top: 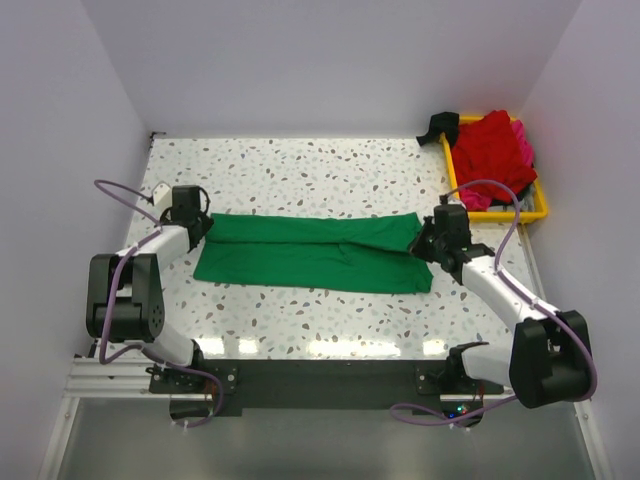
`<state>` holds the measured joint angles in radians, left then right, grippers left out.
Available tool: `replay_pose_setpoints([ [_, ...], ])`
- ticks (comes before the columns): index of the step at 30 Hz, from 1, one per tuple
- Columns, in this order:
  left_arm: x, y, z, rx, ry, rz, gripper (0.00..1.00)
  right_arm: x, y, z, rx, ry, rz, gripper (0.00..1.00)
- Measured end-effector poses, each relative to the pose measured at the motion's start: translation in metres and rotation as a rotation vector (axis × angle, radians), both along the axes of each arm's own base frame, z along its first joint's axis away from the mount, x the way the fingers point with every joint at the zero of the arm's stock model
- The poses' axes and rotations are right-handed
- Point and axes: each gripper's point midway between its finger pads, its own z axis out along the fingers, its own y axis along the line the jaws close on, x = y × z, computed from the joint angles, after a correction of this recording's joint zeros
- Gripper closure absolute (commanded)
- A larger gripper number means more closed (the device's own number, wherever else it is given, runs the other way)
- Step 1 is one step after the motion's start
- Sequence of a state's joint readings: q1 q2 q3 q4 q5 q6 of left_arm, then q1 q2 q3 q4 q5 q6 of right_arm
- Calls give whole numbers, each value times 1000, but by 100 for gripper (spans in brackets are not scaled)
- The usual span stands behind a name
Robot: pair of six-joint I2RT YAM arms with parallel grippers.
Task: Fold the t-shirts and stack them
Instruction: Fold the tshirt
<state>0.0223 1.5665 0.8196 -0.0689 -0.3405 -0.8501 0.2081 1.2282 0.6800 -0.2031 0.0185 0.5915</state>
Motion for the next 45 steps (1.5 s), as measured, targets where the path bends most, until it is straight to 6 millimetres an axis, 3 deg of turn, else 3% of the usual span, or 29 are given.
replay_pose_setpoints([
  [3, 0, -2, 1, -3, -4, -6, 61, -4, 1, -6, 6, 11, 7, 94],
  [8, 2, -10, 5, -10, -14, -33, 61, -9, 0, -15, 6, 30, 4, 79],
  [15, 13, -44, 12, -30, -61, -132, 61, -20, -2, -24, 4, 45, 3, 62],
  [20, 17, -71, 15, -32, -76, -221, 60, -17, 5, -16, 3, 16, 30, 58],
  [23, 21, -87, 14, -33, -79, -275, 60, -4, 26, -12, -16, 20, 87, 57],
  [28, 21, -113, 11, -40, -76, -352, 60, 37, 72, -9, -63, -3, 185, 54],
  [36, 9, -163, 9, -47, -71, -483, 60, 80, 78, -34, -151, 13, 192, 50],
  [45, 9, -183, 12, -42, -75, -537, 60, 81, 92, -43, -160, 23, 227, 50],
])
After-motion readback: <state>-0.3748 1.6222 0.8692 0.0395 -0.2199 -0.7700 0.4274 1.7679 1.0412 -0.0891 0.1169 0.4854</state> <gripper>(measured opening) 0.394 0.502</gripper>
